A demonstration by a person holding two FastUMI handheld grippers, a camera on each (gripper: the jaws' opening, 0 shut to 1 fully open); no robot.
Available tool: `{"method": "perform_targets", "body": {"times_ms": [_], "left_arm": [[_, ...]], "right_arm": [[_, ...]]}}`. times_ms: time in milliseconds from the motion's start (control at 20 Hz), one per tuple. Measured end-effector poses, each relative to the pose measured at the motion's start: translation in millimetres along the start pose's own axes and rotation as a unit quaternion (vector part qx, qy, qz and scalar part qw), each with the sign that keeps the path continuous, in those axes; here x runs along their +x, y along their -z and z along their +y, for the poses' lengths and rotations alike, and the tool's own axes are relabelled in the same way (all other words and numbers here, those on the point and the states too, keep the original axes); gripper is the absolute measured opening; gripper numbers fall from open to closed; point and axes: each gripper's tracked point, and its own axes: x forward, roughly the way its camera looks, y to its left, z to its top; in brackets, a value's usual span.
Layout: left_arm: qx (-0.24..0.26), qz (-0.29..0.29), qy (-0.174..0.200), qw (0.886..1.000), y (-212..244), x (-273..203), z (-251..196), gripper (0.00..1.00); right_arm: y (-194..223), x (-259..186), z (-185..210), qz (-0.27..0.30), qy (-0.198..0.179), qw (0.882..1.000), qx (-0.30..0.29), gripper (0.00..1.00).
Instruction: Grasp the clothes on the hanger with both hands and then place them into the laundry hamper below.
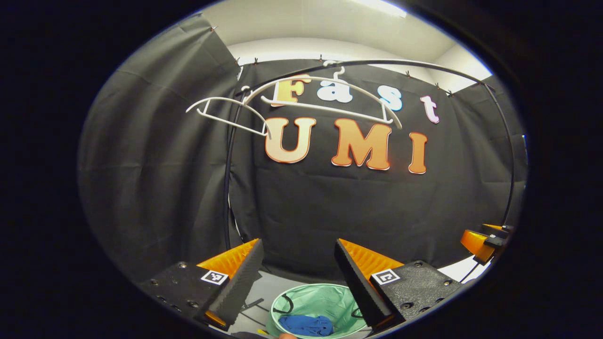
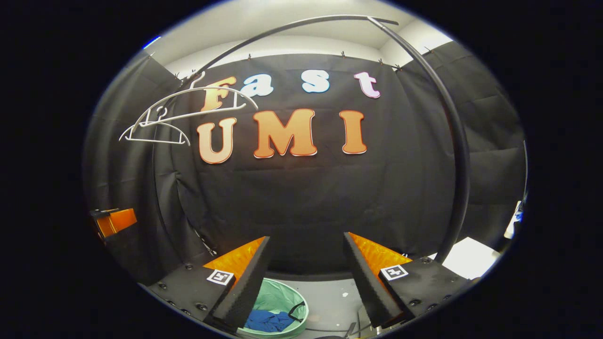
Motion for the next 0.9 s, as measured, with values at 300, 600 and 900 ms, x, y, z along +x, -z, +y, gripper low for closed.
{"method": "perform_targets", "body": {"times_ms": [300,600,900], "left_arm": [[-0.001,-0.015,0.000,1.000,-8,-13,1,0.94],[-0.002,-0.012,-0.001,1.000,-6,-16,2,0.94],[-0.003,-0.012,-0.004,1.000,-5,-19,3,0.94]], "right_arm": [[-14,-15,-3,-0.013,0.001,1.000,-0.009,0.89],[-15,-19,-5,-0.012,0.002,1.000,-0.005,0.89],[-13,-16,-2,-0.015,0.003,1.000,-0.002,0.89]]}}
